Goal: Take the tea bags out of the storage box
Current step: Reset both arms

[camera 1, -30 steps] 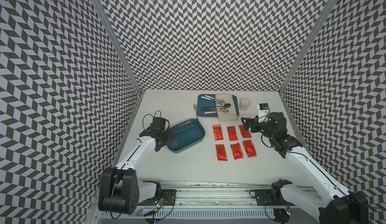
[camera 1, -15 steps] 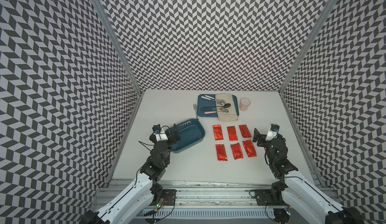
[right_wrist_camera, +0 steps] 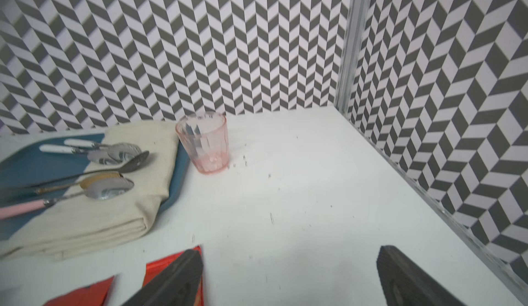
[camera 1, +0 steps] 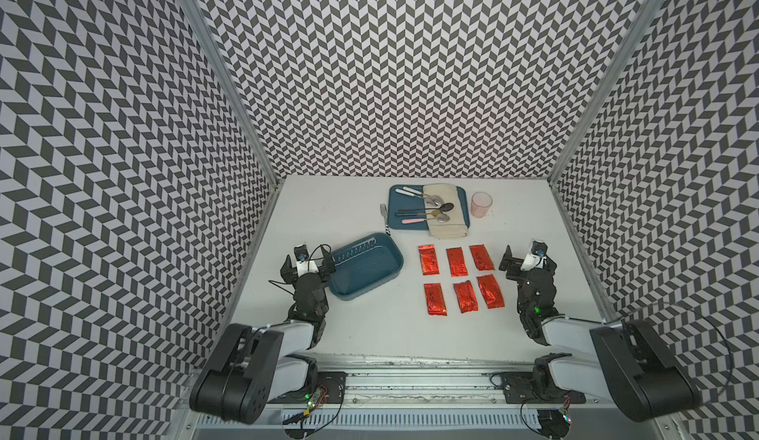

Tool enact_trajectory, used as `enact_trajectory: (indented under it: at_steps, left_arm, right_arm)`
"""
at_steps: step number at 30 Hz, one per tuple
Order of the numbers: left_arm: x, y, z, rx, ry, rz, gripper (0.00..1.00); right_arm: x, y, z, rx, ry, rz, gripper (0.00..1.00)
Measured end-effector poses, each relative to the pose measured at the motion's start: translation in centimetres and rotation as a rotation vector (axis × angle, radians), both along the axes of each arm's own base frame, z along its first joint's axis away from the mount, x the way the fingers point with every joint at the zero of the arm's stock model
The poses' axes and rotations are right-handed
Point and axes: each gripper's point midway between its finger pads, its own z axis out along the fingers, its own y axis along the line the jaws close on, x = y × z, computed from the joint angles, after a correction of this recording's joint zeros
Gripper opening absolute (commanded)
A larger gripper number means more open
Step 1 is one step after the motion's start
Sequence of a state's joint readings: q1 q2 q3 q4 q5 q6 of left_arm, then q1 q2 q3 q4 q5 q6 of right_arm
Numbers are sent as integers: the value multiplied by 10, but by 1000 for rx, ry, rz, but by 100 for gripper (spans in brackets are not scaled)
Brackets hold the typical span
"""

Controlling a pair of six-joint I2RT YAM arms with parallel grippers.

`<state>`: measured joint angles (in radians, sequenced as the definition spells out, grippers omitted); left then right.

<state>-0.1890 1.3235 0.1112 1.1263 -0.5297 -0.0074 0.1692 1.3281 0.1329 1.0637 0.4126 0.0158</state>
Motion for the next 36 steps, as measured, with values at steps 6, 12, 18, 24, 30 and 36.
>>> enact_trajectory:
  at_steps: [6,12,18,24,30,36]
  left_arm:
    - [22,-5,-15,7,8,-83,100]
    - [46,-9,0,-15,-27,-165,100]
    - [52,-8,2,-33,-30,-200,100]
    - [52,-12,1,-40,-24,-223,100]
    - [52,-13,1,-40,-24,-228,100]
    - [52,-13,1,-40,-24,-230,100]
  right_arm:
    - [1,-3,-25,-14,1,29,95]
    - [28,-3,15,11,-119,68,100]
    - [41,1,16,20,-97,92,100]
    - [41,2,17,20,-106,103,99]
    - [41,3,16,20,-105,105,100]
    - [41,3,16,21,-104,108,100]
